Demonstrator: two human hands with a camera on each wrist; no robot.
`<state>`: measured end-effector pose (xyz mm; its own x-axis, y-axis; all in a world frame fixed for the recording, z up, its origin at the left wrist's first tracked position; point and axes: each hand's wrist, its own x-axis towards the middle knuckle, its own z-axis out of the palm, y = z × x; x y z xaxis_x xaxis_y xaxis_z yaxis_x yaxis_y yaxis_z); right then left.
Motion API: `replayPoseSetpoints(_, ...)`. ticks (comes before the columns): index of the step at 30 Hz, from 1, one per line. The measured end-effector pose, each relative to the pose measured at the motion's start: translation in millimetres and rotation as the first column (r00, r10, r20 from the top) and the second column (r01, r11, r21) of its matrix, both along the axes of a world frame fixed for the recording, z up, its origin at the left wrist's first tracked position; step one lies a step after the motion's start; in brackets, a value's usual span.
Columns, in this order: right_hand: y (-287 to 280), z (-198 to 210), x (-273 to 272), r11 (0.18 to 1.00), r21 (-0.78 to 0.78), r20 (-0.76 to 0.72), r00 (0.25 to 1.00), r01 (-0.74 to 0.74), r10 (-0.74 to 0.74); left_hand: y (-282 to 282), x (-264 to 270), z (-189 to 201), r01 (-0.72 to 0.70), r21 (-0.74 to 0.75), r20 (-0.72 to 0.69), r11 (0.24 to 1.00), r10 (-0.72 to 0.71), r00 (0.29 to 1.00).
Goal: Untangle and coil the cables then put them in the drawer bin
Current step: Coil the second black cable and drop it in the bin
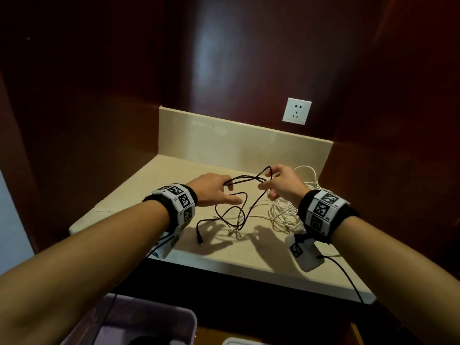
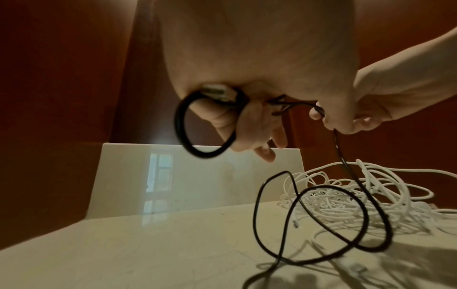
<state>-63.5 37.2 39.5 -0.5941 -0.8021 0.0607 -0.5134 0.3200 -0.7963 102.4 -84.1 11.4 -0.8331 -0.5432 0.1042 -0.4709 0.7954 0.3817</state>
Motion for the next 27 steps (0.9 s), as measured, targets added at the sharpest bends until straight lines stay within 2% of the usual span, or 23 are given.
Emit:
replayPoseSetpoints(8,5,9,9,0.992,-0.123,0.15,0.988,-0.03,0.048,6,-1,-9,-0.023,0.07,-0.05,0.997,0.026,0.998)
replayPoseSetpoints(11,5,11,14,0.986,-0.166,0.263,0.962,-0.023,0.067,10,-4,-6,-0.026,0.073,-0.084,0.997,0.032,0.996)
replayPoseSetpoints(14,7,13,16,0.979,-0.202,0.36,0.931,0.01,0.065,13,-5,-5,-0.023,0.057,-0.071,0.998,0.027,0.997)
replayPoseSetpoints(17,9,14,17,0.98,-0.197,0.394,0.918,0.031,0.05,12,-6,-7,-0.022,0.049,-0.054,0.999,0.025,0.998)
replayPoseSetpoints(23,14,12,5,0.987,-0.159,0.353,0.935,0.029,0.029,10,1,-5,-0.007,0.02,-0.002,1.0,0.007,1.0)
replayPoseSetpoints(25,16,9,-1,0.993,-0.113,0.283,0.959,0.022,0.011,10,1,-5,-0.004,0.038,0.009,0.999,0.004,1.0)
replayPoseSetpoints(27,14,5,-5,0.999,-0.029,0.123,0.992,0.021,-0.017,10,1,-5,0.005,0.065,0.024,0.998,-0.007,1.0)
